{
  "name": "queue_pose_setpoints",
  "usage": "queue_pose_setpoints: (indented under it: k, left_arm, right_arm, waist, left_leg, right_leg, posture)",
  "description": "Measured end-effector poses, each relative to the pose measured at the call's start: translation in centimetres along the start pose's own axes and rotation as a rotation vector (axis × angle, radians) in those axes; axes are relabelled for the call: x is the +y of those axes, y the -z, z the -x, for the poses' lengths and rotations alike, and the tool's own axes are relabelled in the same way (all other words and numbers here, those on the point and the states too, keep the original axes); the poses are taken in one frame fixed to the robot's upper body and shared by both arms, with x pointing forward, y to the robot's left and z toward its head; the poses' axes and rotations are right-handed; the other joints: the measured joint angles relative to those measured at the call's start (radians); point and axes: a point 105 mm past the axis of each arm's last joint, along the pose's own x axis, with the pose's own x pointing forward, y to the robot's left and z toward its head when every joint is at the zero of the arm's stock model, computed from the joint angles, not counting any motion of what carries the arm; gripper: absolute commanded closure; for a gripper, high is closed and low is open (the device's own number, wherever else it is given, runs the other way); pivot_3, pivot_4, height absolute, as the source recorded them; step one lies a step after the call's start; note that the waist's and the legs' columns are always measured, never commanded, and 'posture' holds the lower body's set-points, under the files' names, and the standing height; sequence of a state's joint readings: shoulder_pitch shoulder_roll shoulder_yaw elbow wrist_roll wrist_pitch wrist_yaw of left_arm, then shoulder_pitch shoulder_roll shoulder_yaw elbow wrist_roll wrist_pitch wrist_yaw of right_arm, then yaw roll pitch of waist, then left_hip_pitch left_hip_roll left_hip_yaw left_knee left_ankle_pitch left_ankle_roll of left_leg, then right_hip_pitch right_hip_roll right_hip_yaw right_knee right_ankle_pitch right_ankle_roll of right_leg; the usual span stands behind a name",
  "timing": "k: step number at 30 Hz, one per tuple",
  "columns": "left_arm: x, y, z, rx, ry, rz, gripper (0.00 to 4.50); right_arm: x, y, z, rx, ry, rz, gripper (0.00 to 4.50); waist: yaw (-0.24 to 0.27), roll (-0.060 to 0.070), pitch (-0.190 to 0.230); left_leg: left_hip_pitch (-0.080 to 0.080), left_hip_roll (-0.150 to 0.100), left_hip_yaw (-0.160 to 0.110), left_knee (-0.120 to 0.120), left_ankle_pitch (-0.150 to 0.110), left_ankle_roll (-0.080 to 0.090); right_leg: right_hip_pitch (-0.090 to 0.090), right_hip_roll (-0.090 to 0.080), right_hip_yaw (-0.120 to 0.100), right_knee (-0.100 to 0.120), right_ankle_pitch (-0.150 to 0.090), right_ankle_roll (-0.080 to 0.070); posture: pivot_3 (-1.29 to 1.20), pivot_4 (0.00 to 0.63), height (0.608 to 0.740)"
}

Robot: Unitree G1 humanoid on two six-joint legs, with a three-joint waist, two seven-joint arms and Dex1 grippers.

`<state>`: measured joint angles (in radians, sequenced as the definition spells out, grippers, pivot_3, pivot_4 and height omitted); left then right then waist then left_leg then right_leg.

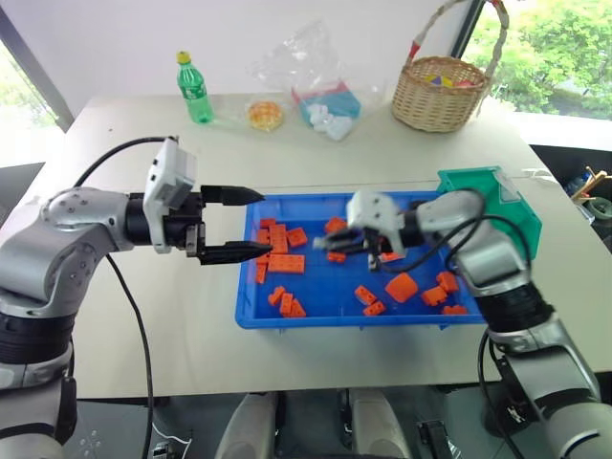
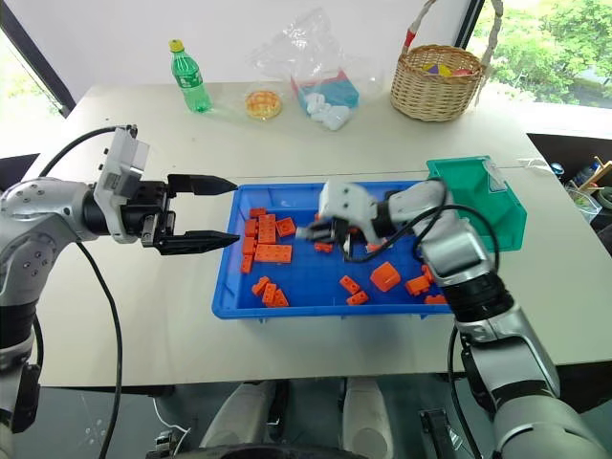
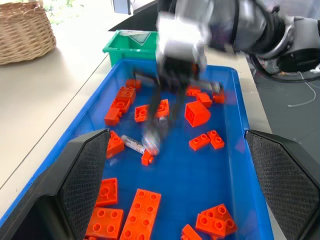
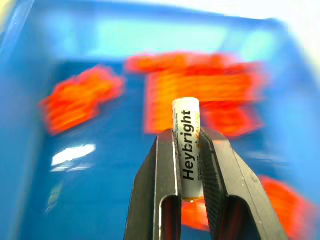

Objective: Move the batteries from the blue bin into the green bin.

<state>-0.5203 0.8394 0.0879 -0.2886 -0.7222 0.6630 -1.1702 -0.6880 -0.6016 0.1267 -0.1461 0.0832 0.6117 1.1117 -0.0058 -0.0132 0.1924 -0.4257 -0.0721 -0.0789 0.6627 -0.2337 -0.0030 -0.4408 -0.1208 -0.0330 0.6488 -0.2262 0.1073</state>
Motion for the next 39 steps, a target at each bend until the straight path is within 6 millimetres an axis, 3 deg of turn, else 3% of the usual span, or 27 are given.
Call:
queue_pose_setpoints:
  k: [4,8,11,14,18,23,28,31,36,39]
  left_arm:
    - [-0.3,0.6,0.0,0.006,0.003,0.021,0.00]
    - [-0.3,1.1,0.2,0.007,-0.008,0.044,0.00]
    - [-0.3,1.2,-0.1,-0.012,-0.014,0.052,0.00]
    - [-0.2,1.2,-0.3,-0.028,-0.021,0.058,0.00]
    - [-0.1,1.2,-0.5,-0.034,-0.030,0.064,0.00]
    - [0.0,1.2,-0.5,-0.039,-0.038,0.067,0.00]
    - [-0.2,1.1,-0.6,-0.041,-0.039,0.071,0.00]
    - [-0.4,1.1,-0.6,-0.038,-0.041,0.074,0.00]
    - [-0.3,1.2,-0.5,-0.036,-0.060,0.077,0.00]
    - [-0.2,1.2,-0.5,-0.037,-0.066,0.077,0.00]
  right_arm:
    - [-3.1,2.7,5.5,0.082,0.322,-0.175,4.46]
    - [-4.2,7.0,11.5,0.214,0.548,-0.278,4.46]
    - [-4.7,9.1,14.1,0.247,0.661,-0.349,4.46]
    - [-4.8,9.9,15.0,0.260,0.712,-0.371,4.46]
    - [-5.0,10.6,15.3,0.273,0.755,-0.387,4.46]
    - [-4.9,12.1,15.7,0.303,0.800,-0.430,2.01]
    - [-5.5,12.2,15.5,0.306,0.839,-0.424,2.01]
    - [-6.8,9.7,14.3,0.216,0.822,-0.398,2.01]
    - [-7.8,2.9,8.8,0.017,0.659,-0.314,2.01]
    - [-6.5,1.7,4.8,0.018,0.534,-0.308,2.01]
  waist:
    - [0.018,0.000,0.000]
    - [0.020,0.000,0.000]
    - [0.012,0.000,0.000]
    - [0.006,0.000,0.000]
    - [0.006,0.000,0.000]
    - [0.016,0.000,0.000]
    - [0.015,0.000,0.000]
    - [0.004,0.000,0.000]
    - [-0.011,0.000,0.000]
    - [-0.004,0.000,0.000]
  left_leg:
    - [-0.001,0.000,0.001,0.000,0.000,0.000]
    - [-0.001,0.000,0.002,0.000,-0.001,0.001]
    - [0.000,0.001,0.004,0.000,-0.001,0.001]
    - [0.000,0.001,0.004,0.000,-0.001,0.002]
    - [0.000,0.001,0.004,0.000,0.000,0.002]
    - [0.000,0.001,0.004,0.001,0.000,0.002]
    - [0.000,0.001,0.004,0.001,0.000,0.002]
    - [0.000,0.001,0.004,0.001,0.000,0.002]
    - [0.000,0.002,0.003,0.000,-0.001,0.002]
    - [0.000,0.001,0.001,0.000,-0.001,0.002]
  right_leg:
    - [0.000,-0.001,0.000,-0.001,-0.001,-0.002]
    - [0.001,-0.001,0.000,-0.002,-0.002,-0.003]
    - [0.001,-0.001,0.000,-0.002,-0.002,-0.003]
    - [0.001,-0.001,0.000,-0.001,-0.002,-0.003]
    - [0.001,-0.001,0.000,-0.002,-0.002,-0.003]
    - [0.001,-0.001,0.000,-0.002,-0.002,-0.003]
    - [0.001,-0.001,0.000,-0.002,-0.002,-0.003]
    - [0.001,-0.001,0.000,-0.002,-0.002,-0.003]
    - [0.001,0.000,0.000,-0.002,-0.002,-0.003]
    - [0.001,0.000,0.000,-0.002,-0.001,-0.001]
  posture:
    - [0.00,0.150,0.693]
    - [0.00,0.150,0.693]
    - [0.00,0.150,0.693]
    - [0.00,0.150,0.693]
    - [0.00,0.150,0.693]
    - [0.00,0.150,0.693]
    - [0.00,0.150,0.693]
    - [0.00,0.150,0.693]
    - [0.00,0.150,0.693]
    - [0.00,0.150,0.693]
